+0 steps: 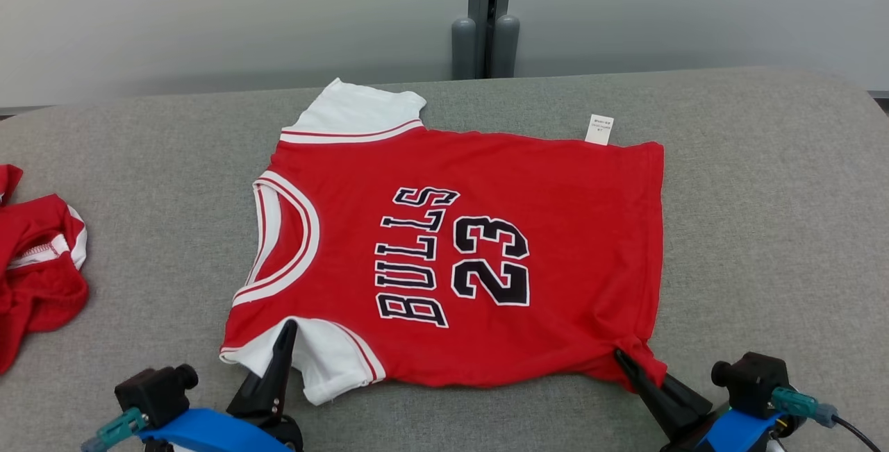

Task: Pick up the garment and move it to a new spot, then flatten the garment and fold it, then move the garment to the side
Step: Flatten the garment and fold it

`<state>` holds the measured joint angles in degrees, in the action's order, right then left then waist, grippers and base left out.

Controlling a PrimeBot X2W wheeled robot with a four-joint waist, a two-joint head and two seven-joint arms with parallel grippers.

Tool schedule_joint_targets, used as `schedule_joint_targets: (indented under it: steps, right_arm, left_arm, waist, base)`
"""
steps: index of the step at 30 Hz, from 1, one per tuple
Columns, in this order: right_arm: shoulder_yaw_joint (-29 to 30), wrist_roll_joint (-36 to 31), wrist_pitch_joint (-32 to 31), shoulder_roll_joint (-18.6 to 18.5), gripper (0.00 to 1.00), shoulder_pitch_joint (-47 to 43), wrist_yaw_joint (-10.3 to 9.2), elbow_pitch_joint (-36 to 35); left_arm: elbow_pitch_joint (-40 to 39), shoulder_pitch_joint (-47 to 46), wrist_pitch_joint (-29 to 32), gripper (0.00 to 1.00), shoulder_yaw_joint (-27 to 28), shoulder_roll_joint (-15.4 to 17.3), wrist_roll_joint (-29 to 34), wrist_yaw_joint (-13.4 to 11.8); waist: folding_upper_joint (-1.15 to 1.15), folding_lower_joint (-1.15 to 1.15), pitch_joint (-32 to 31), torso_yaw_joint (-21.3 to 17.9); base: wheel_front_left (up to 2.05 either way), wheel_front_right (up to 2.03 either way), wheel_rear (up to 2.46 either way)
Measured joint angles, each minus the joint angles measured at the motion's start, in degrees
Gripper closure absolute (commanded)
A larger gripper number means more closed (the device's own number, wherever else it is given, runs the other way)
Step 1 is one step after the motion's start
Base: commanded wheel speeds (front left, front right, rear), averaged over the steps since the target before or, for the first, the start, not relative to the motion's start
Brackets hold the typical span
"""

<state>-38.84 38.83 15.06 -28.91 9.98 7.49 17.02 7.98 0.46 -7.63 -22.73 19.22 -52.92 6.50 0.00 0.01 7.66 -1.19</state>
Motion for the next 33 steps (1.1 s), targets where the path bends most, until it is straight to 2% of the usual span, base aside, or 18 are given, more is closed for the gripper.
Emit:
schedule_joint_targets:
  steps: [12,26,27,28,29,30,33]
  right_arm:
    - [-4.0,3.3,0.0,0.6,1.0,8.2,0.0,5.1]
    - [-6.4,3.3,0.0,3.3,1.0,16.8,0.0,10.7]
    - [-6.4,3.0,0.0,3.5,0.63,17.1,0.0,11.0]
    - [-6.3,2.8,0.0,3.6,0.17,17.4,0.0,11.2]
    - [-6.0,2.4,0.0,3.7,0.0,17.6,0.0,11.4]
    - [-5.9,1.8,0.0,3.7,0.0,17.8,0.0,11.5]
    - [-5.0,0.5,0.0,3.9,0.0,17.7,0.0,11.6]
  left_arm:
    - [5.9,-11.3,1.6,1.0,-2.6,1.8,-1.6,0.6]
    - [17.2,-25.1,0.4,1.0,-10.5,4.1,-3.6,0.7]
    - [18.1,-25.9,-0.2,0.91,-11.2,4.2,-3.5,0.7]
    - [19.2,-26.6,-0.9,0.64,-11.7,4.3,-3.3,0.7]
    - [20.1,-27.3,-1.8,0.35,-12.3,4.5,-2.8,0.7]
    - [21.0,-27.9,-2.6,0.0,-12.9,4.7,-2.4,0.7]
    - [23.3,-28.9,-4.7,0.0,-13.5,4.5,-2.5,0.7]
  waist:
    - [0.0,0.0,2.2,-0.6]
    - [0.01,0.01,6.5,-2.0]
    - [0.01,0.01,6.7,-2.1]
    - [0.01,0.01,6.9,-2.1]
    - [0.01,0.0,7.1,-2.1]
    - [0.01,0.0,7.1,-2.0]
    - [0.01,0.01,6.9,-1.8]
  base:
    - [0.0,0.0,0.0]
    - [0.0,0.0,0.0]
    - [0.0,0.0,0.0]
    - [0.0,0.0,0.0]
    - [0.0,0.0,0.0]
    - [0.0,0.0,0.0]
    - [0.0,0.0,0.0]
